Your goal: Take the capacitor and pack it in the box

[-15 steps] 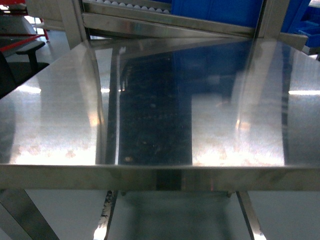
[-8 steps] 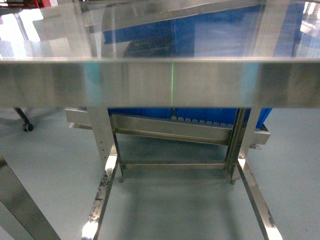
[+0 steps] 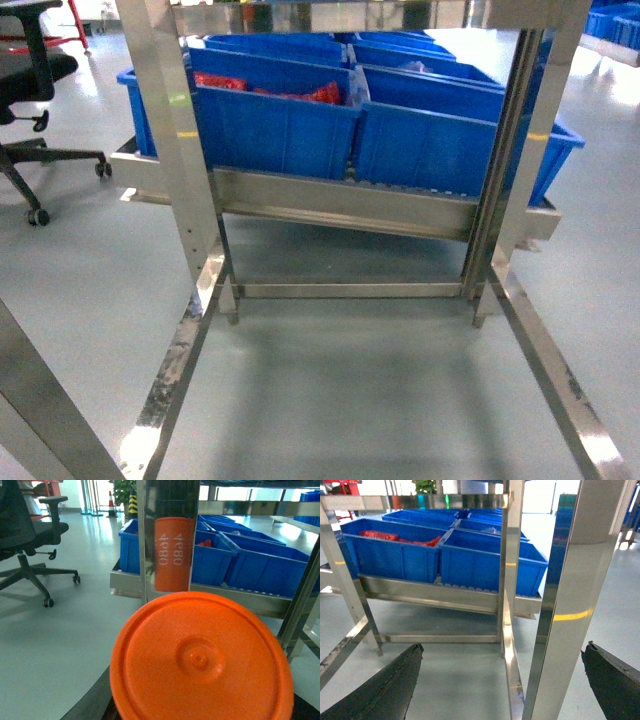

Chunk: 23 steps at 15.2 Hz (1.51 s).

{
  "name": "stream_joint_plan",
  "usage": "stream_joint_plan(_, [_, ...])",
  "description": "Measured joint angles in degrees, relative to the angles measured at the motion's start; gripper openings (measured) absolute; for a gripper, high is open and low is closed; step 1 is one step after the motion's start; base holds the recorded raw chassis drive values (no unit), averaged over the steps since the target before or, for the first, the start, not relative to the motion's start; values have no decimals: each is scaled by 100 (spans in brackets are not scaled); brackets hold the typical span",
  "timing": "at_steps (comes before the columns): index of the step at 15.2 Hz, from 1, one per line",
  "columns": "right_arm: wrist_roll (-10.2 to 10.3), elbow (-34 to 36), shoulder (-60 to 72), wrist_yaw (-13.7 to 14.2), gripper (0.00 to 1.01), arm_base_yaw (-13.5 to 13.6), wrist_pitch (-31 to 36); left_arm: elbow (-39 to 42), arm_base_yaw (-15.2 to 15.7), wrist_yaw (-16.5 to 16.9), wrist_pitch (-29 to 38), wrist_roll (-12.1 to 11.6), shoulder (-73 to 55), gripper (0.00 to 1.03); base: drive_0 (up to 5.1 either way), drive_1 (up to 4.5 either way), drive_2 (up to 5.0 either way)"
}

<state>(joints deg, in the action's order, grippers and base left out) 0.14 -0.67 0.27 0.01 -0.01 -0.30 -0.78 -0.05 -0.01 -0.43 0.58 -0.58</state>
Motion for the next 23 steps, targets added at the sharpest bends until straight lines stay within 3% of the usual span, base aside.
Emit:
stream_joint_plan(14, [0, 0, 0, 2, 98, 0, 0, 0, 0, 7, 2, 0, 0, 44, 0, 0, 0])
stream_joint_plan(23, [0, 0, 0, 0, 98, 0, -7, 0, 0, 2, 9, 0, 0, 44, -473, 273, 273])
